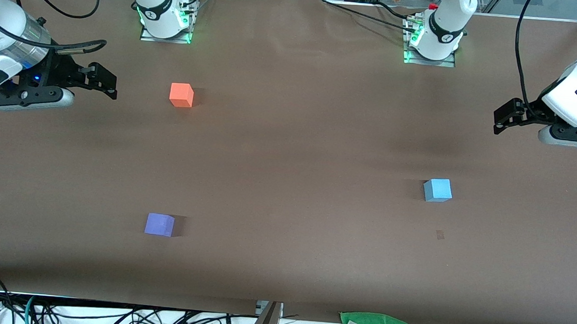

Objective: Place blue block between orange and purple blocks
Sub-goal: 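Reach the left gripper down over the light-blue cube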

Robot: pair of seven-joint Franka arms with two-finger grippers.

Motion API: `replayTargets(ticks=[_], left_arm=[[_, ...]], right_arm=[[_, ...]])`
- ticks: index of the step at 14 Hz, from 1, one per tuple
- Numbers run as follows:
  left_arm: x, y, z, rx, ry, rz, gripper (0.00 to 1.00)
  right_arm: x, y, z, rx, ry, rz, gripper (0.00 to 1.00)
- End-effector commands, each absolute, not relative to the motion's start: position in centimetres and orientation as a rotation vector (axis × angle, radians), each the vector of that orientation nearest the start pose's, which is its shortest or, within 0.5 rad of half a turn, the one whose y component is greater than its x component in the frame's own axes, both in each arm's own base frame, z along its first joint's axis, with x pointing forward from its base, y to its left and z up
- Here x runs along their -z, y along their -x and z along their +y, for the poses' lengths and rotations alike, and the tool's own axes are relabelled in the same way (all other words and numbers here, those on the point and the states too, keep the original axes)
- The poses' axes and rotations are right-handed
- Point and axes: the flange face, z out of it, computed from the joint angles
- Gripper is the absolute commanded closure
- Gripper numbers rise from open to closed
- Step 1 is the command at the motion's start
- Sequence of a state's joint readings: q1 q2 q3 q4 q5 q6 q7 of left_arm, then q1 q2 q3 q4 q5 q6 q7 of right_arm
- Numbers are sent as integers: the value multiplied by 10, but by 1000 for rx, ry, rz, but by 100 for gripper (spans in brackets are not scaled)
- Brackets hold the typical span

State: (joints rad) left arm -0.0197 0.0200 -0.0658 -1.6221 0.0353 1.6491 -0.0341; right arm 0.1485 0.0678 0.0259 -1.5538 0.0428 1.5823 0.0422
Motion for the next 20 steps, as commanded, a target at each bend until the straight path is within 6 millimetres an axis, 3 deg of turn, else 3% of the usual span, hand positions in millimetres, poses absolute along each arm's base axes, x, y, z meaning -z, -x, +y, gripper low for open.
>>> replayTargets(ticks=[1, 6, 12, 14, 16, 20], left_arm=[[-602, -567, -48, 3, 3130, 109, 0], [-597, -568, -47, -21, 3139, 101, 0], [-557, -569, -43, -271, 3125, 101, 0], [-522, -577, -41, -393, 3110, 104, 0], [-464, -601, -43, -487, 3103, 103, 0], [-380, -648, -29, -306, 3146, 55, 0]], right_arm=[[-603, -565, 106, -44, 3104, -202, 1], [-603, -565, 107, -47, 3101, -201, 1], [-603, -564, 111, -47, 3099, -211, 1], [-604, -564, 112, -40, 3098, -210, 1], [-605, -563, 114, -40, 3098, -220, 1], [-602, -564, 111, -47, 3099, -210, 1]])
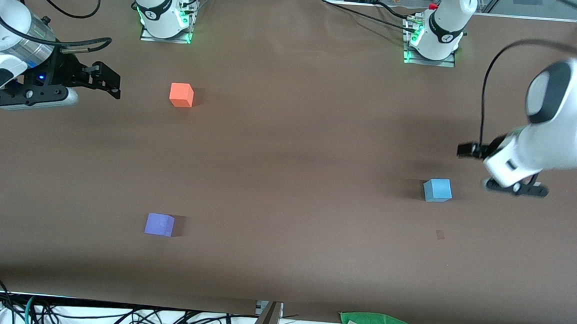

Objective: Place blue block between orange and purple blocks
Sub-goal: 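Reach the left gripper down over the light-blue cube, then close the left gripper on the light-blue cube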

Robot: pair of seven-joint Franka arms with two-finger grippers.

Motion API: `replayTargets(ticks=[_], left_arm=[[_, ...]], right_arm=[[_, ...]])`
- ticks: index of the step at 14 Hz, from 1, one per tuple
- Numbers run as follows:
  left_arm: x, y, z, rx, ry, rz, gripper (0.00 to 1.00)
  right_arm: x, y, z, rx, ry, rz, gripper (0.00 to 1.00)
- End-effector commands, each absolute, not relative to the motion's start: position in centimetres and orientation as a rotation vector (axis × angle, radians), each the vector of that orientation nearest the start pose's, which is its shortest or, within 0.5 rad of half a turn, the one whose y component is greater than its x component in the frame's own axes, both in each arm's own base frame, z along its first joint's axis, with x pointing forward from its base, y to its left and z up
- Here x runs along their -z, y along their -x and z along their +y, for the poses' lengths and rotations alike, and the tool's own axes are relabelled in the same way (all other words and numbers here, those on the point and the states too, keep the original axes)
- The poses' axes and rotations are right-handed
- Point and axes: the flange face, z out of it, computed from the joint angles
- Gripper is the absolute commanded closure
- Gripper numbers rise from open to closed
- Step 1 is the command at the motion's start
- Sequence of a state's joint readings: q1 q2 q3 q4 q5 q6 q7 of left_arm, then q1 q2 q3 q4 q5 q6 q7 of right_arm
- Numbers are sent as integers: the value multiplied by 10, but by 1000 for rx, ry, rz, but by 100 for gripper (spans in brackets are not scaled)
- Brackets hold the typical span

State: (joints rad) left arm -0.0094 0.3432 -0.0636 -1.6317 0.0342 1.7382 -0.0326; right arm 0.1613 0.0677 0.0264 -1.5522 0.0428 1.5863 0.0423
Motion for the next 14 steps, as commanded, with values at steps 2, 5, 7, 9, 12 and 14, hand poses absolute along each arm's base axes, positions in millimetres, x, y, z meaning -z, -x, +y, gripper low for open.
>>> replayTargets(ticks=[2, 5, 7, 9, 12, 14], left_arm=[[-342, -667, -32, -197, 3180, 43, 0], [-283, -675, -45, -203, 3204, 21, 0], [-256, -676, -42, -223, 3205, 17, 0], [-241, -671, -42, -265, 3188, 41, 0], [-233, -662, -38, -310, 3180, 32, 0], [-219, -653, -36, -354, 3146, 58, 0]], right_arm=[[-603, -564, 111, -43, 3099, -210, 1], [-603, -564, 113, -43, 3097, -213, 1], [-604, -564, 112, -43, 3097, -213, 1], [-602, -566, 107, -45, 3097, -213, 1], [-603, -565, 110, -40, 3097, -205, 1], [-603, -564, 111, -43, 3097, -210, 1]])
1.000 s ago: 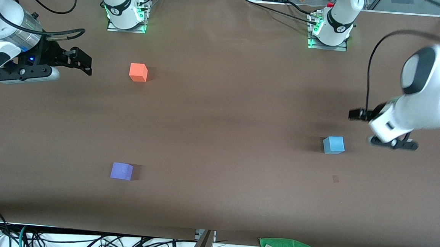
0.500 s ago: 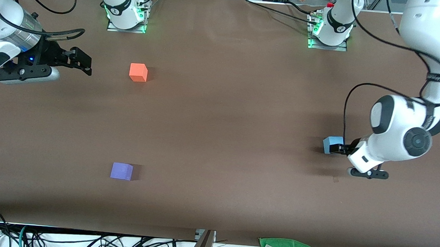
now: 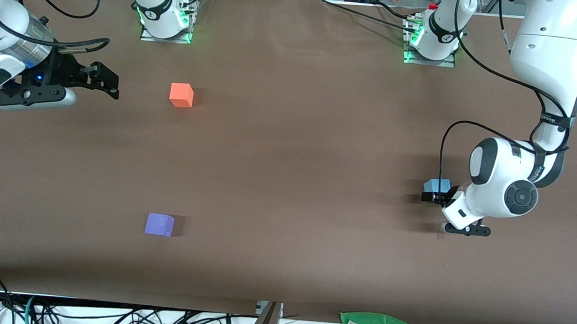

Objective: Place blue block between orange and purple blocks
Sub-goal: 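Close the left gripper on the light-blue cube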

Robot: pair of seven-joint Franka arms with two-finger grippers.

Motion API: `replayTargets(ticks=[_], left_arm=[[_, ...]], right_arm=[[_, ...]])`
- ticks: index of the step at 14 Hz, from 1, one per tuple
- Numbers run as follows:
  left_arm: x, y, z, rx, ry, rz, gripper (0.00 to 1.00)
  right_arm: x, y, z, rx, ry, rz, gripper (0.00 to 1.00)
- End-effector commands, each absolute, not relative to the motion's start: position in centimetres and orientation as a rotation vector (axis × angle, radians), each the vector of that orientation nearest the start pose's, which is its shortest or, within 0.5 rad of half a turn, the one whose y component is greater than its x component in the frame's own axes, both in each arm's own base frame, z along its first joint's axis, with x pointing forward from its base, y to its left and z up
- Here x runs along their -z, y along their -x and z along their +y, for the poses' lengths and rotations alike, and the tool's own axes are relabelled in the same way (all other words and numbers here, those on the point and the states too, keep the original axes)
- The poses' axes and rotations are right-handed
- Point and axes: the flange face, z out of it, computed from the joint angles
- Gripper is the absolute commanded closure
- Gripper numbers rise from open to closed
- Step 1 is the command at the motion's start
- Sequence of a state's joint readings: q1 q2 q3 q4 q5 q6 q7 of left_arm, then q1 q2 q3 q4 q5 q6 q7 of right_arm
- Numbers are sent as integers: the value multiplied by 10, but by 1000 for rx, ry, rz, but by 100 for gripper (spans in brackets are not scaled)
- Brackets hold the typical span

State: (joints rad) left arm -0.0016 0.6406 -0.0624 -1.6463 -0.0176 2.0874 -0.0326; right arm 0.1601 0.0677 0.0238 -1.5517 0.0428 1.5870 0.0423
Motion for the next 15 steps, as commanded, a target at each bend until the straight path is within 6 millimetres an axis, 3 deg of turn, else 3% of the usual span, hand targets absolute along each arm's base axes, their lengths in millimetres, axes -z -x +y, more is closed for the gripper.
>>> replayTargets(ticks=[1, 7, 8, 10, 11, 12, 13, 15], left_arm=[[-216, -650, -37, -365, 3126, 75, 0], [-202, -640, -36, -408, 3075, 117, 0], [-200, -639, -36, -415, 3075, 117, 5], [-194, -636, -37, -432, 3073, 120, 49], [-192, -636, -37, -434, 3073, 120, 63], [-191, -635, -37, -437, 3072, 120, 73], [-193, -636, -37, -432, 3073, 122, 78], [-210, -642, -40, -397, 3080, 126, 79]], right_arm=[[-603, -564, 111, -43, 3097, -210, 1], [-602, -565, 111, -40, 3098, -210, 1], [-602, -565, 111, -40, 3098, -210, 1], [-603, -565, 110, -40, 3101, -211, 1], [-603, -565, 110, -39, 3104, -218, 1], [-602, -565, 110, -41, 3104, -223, 1], [-602, -566, 109, -41, 3106, -221, 1], [-602, -566, 109, -41, 3107, -221, 1]])
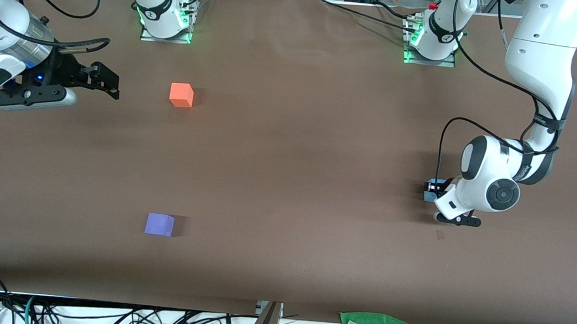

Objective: Place blue block between orange and purple blocks
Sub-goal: 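Close the left gripper on the light-blue cube, then lift and carry the light-blue cube toward the right gripper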

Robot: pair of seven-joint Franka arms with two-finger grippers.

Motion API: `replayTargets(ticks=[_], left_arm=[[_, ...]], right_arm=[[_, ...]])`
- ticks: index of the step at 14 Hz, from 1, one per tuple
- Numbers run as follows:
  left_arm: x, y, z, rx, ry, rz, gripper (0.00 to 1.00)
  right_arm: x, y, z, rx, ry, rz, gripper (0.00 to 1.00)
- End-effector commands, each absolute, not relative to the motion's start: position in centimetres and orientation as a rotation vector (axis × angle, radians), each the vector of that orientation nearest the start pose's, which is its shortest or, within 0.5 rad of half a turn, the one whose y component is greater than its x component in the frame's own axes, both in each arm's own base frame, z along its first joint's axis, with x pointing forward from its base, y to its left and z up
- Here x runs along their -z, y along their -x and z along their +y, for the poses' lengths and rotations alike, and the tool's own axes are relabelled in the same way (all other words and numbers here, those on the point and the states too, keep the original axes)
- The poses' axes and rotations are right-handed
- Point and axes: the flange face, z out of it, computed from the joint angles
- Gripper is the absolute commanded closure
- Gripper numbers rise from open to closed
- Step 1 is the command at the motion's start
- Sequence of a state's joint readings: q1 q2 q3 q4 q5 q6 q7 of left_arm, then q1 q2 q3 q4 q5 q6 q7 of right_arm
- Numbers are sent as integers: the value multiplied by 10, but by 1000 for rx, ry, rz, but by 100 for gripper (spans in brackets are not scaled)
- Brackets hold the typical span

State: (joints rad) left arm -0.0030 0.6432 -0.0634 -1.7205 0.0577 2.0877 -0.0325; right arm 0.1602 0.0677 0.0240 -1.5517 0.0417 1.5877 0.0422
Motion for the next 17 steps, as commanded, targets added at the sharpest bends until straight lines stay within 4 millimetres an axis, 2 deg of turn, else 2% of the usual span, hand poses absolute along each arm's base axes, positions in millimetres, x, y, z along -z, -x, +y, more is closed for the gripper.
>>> replayTargets(ticks=[1, 3, 4, 6, 8, 11, 13, 14, 15, 17], left_arm=[[-229, -644, -51, -371, 3087, 147, 79], [-262, -648, -97, -316, 3117, 252, 79], [-275, -648, -130, -306, 3137, 327, 79], [-284, -643, -202, -276, 3159, 470, 79], [-289, -638, -273, -232, 3173, 426, 79], [-281, -610, -361, -235, 3184, 272, 79], [-259, -578, -418, -271, 3167, 294, 77], [-243, -559, -440, -300, 3151, 305, 77], [-231, -550, -454, -302, 3154, 281, 76], [-218, -530, -482, -263, 3173, 246, 71]], right_arm=[[-602, -565, 109, -43, 3107, -226, 1], [-601, -565, 107, -50, 3110, -226, 1], [-601, -566, 106, -50, 3110, -224, 1], [-601, -566, 105, -50, 3111, -217, 1], [-602, -566, 105, -42, 3114, -207, 1], [-602, -565, 106, -57, 3113, -212, 1], [-599, -566, 103, -63, 3117, -203, 1], [-587, -574, 100, -75, 3113, -204, 1], [-574, -583, 101, -106, 3113, -216, 1], [-578, -583, 102, -106, 3112, -216, 1]])
